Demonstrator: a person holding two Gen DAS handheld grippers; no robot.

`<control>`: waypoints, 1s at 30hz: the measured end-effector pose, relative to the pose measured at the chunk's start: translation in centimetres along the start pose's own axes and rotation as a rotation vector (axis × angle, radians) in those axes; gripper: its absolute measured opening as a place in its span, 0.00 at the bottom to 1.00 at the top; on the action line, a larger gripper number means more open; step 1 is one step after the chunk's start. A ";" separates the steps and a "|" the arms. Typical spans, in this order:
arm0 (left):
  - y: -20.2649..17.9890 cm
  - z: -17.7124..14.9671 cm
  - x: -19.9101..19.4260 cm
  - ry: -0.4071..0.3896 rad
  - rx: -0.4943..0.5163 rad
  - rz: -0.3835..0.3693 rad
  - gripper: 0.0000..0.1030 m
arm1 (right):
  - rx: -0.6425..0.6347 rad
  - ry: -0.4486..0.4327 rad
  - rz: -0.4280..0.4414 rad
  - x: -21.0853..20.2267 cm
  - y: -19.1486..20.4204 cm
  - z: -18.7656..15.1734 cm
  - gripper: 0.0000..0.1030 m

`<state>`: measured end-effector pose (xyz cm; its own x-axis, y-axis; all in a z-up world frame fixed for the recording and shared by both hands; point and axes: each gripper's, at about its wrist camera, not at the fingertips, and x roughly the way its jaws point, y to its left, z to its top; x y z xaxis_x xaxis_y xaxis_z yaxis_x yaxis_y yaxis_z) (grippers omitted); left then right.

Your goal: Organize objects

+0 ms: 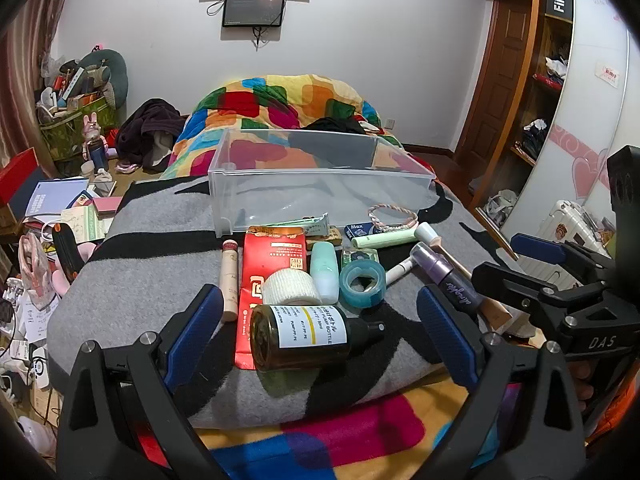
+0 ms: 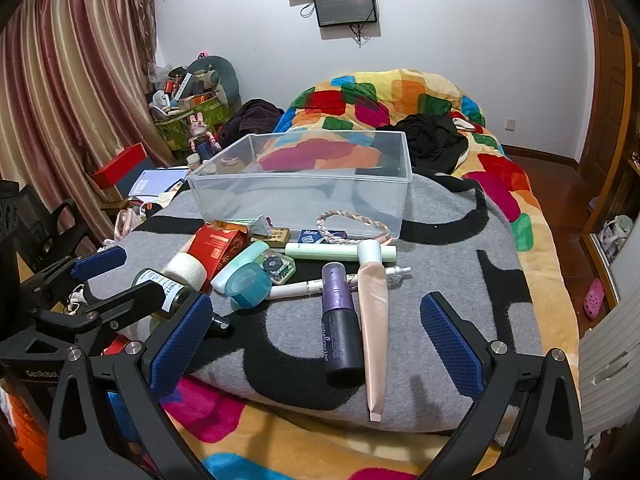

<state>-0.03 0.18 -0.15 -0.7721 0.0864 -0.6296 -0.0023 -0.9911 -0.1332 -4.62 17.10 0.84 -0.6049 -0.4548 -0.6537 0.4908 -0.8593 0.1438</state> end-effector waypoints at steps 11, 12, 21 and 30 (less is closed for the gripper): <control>-0.1 -0.1 0.0 0.002 0.001 0.000 0.96 | 0.003 0.001 0.004 -0.1 0.3 -0.2 1.00; -0.1 -0.1 0.0 0.002 0.001 0.000 0.96 | 0.003 0.000 0.004 -0.1 0.3 -0.2 1.00; -0.2 -0.1 0.0 0.001 0.002 0.001 0.96 | 0.002 0.000 0.006 0.0 0.5 -0.4 1.00; -0.6 -0.2 -0.1 0.004 0.008 0.000 0.96 | 0.008 0.003 0.010 0.1 0.4 -0.3 1.00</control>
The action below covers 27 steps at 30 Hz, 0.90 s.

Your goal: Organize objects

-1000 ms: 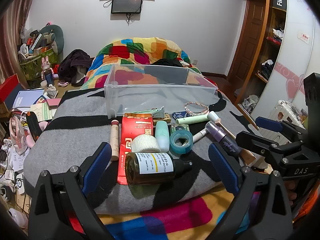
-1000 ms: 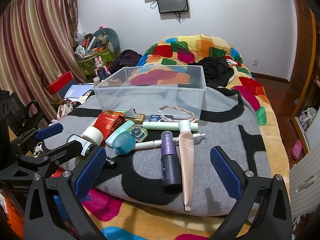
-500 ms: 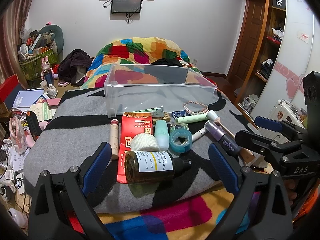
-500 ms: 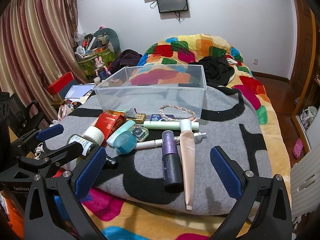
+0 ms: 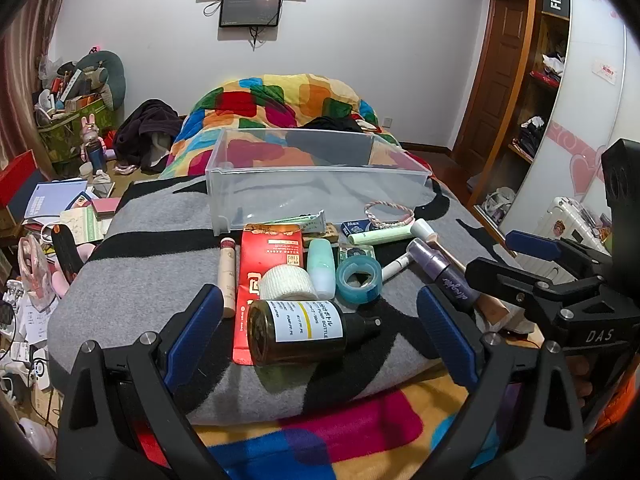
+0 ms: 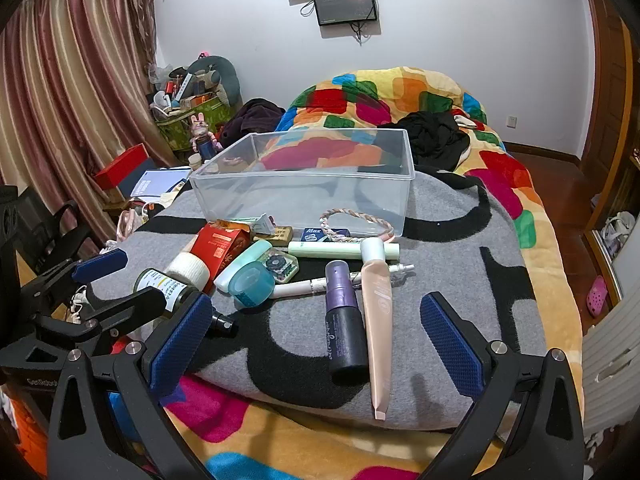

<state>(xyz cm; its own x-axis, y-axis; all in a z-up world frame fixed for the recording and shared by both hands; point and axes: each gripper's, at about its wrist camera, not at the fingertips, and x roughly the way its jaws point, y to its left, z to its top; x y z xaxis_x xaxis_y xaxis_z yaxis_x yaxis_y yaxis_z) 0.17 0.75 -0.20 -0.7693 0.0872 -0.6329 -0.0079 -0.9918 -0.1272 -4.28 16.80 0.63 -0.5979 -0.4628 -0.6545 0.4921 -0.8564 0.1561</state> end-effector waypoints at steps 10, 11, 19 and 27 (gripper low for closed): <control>0.3 -0.2 0.4 0.017 -0.011 0.013 0.96 | -0.024 -0.001 0.011 0.2 0.2 -0.3 1.00; 0.5 -0.3 0.4 0.019 -0.014 0.017 0.96 | -0.026 -0.004 0.005 0.2 0.1 -0.4 1.00; 1.9 -1.7 1.6 0.075 -0.060 0.030 0.92 | -0.012 0.040 -0.001 1.2 -1.3 -1.6 0.72; 1.3 -2.0 2.6 0.086 -0.044 0.021 0.79 | 0.010 0.068 0.032 1.5 -2.1 -2.1 0.37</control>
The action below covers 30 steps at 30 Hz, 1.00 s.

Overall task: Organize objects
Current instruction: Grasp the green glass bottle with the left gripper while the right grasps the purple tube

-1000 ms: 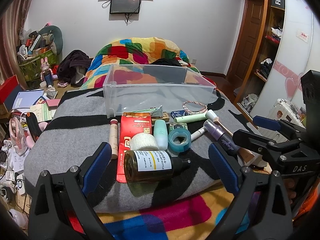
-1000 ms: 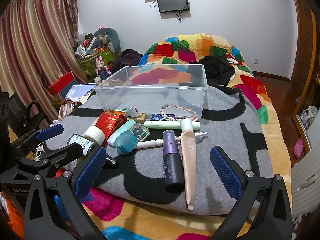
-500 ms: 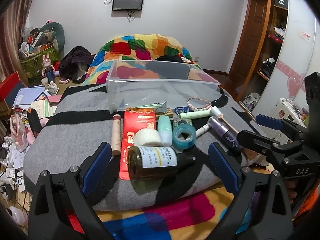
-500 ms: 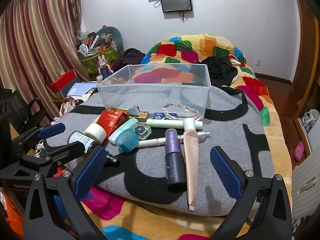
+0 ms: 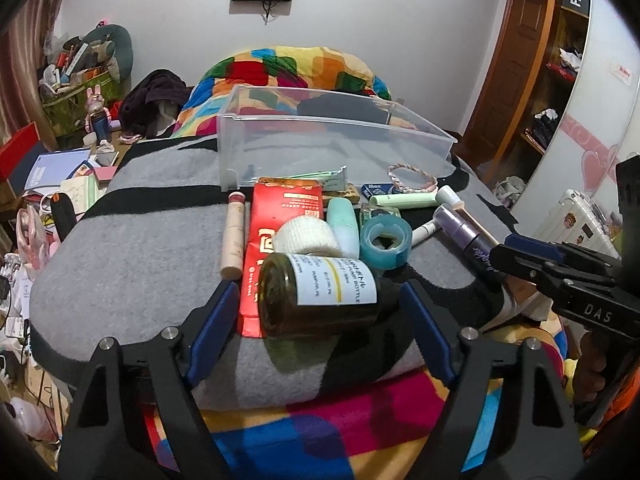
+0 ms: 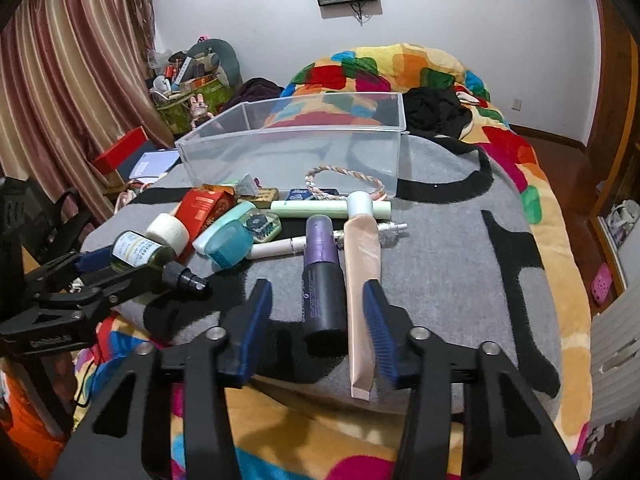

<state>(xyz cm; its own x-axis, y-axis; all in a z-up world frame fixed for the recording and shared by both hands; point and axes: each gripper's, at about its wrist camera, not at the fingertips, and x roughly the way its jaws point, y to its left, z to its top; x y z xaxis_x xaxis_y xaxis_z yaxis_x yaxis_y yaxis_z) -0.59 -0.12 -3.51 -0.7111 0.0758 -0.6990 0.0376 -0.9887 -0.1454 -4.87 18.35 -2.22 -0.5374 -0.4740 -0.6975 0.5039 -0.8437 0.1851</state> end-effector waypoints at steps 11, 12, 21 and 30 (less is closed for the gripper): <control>0.0 -0.2 1.2 0.014 -0.029 -0.049 0.63 | -0.062 0.007 -0.025 0.6 1.3 -0.1 0.34; 0.1 -0.2 1.0 0.013 -0.033 -0.057 0.62 | -0.060 0.014 -0.034 0.8 1.1 -0.1 0.34; 0.8 -0.2 -0.5 -0.020 -0.054 -0.062 0.62 | -0.037 0.079 -0.029 3.0 0.5 -0.2 0.31; 1.4 1.4 -2.3 -0.085 -0.063 -0.071 0.62 | -0.056 0.028 -0.039 2.1 1.0 0.4 0.23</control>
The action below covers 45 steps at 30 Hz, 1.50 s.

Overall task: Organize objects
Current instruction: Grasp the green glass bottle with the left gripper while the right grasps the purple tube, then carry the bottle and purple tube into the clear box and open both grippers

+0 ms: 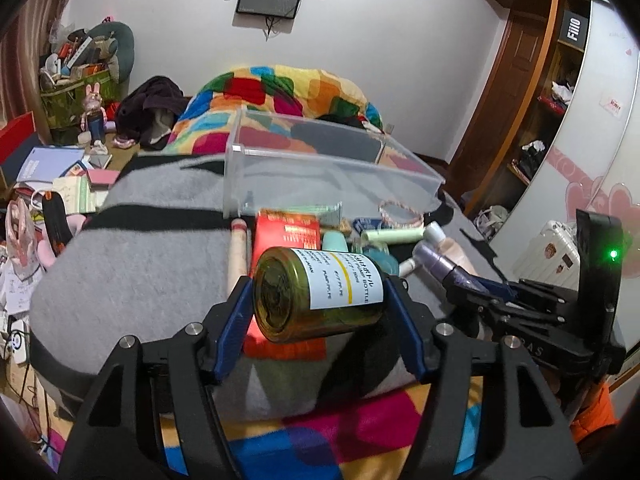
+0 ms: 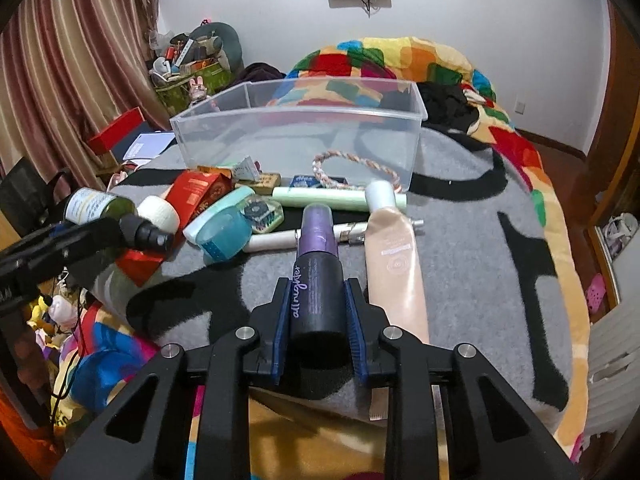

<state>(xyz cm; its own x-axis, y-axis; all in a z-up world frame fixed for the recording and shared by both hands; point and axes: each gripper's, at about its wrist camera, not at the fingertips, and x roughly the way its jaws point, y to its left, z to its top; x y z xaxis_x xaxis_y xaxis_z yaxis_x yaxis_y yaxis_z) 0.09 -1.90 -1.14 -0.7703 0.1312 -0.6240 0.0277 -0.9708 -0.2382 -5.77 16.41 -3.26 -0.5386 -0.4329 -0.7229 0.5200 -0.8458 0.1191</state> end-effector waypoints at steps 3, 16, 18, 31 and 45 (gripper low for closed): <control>-0.1 1.0 -0.3 -0.022 0.009 0.002 0.62 | 0.000 -0.019 0.014 -0.7 0.1 0.7 0.23; 0.5 5.6 0.6 -0.091 0.029 0.033 0.62 | 0.012 -0.136 0.034 -2.6 -0.1 5.1 0.23; 0.6 6.4 0.9 -0.099 0.025 0.034 0.62 | 0.012 -0.158 0.028 -2.8 -0.2 5.9 0.23; 2.0 11.1 5.2 -0.074 0.009 0.082 0.62 | 0.011 -0.192 0.018 0.2 -1.4 12.2 0.23; 1.6 12.8 12.1 0.103 0.073 0.109 0.62 | 0.007 -0.002 0.047 8.5 -2.4 14.6 0.23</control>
<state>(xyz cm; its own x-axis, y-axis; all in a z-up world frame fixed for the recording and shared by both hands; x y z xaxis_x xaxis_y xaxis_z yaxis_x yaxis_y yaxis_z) -17.33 -4.43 0.47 -0.6957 0.0408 -0.7172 0.0582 -0.9919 -0.1129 -21.26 10.21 0.22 -0.5147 -0.4727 -0.7152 0.5399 -0.8268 0.1579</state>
